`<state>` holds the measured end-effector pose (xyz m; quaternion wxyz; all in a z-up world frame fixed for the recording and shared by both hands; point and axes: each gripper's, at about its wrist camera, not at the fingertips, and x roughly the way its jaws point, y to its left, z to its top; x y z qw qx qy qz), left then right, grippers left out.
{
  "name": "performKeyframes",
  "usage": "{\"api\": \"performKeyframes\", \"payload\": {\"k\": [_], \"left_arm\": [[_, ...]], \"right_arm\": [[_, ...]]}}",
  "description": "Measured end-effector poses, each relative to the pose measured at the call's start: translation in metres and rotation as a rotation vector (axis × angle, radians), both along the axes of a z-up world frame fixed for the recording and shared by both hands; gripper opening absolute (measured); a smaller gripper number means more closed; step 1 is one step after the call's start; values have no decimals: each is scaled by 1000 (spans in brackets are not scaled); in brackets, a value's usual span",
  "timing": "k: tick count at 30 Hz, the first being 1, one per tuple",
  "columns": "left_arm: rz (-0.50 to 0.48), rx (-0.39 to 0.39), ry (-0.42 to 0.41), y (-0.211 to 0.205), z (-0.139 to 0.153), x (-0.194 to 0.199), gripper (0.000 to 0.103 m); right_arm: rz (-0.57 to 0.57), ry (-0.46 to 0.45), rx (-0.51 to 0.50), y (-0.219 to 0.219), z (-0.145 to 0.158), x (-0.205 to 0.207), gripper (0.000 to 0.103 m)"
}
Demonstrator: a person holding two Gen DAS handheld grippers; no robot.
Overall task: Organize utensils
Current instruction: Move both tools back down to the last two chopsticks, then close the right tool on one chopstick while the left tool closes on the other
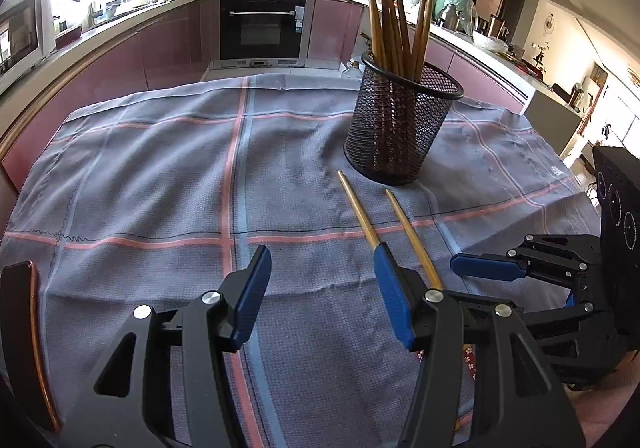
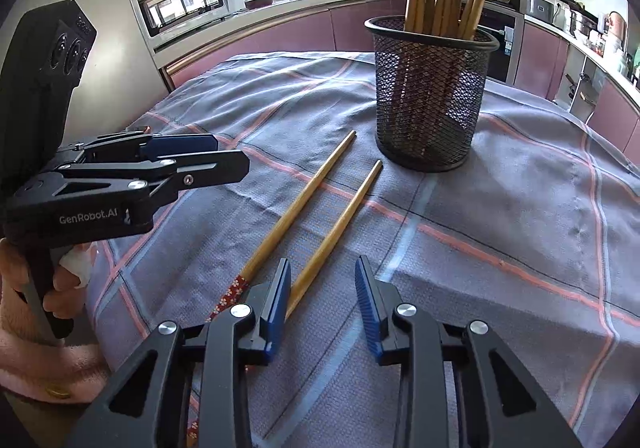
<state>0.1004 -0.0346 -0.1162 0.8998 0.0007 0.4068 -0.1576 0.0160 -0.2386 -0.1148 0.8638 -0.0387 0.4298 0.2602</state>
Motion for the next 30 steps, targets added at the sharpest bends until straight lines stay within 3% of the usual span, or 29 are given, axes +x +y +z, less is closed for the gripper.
{"api": "performKeyframes", "payload": {"k": [8, 12, 20, 30], "left_arm": [[-91, 22, 31, -29, -10, 6, 46], [-109, 33, 67, -39, -20, 12, 27], [-101, 16, 96, -42, -28, 8, 15], [-90, -13, 116, -36, -28, -3, 13]], "right_arm": [[-22, 7, -3, -11, -1, 2, 30], [-25, 7, 2, -13, 0, 3, 30], [-25, 13, 18, -16, 0, 5, 29], [-24, 15, 25, -14, 0, 6, 27]]}}
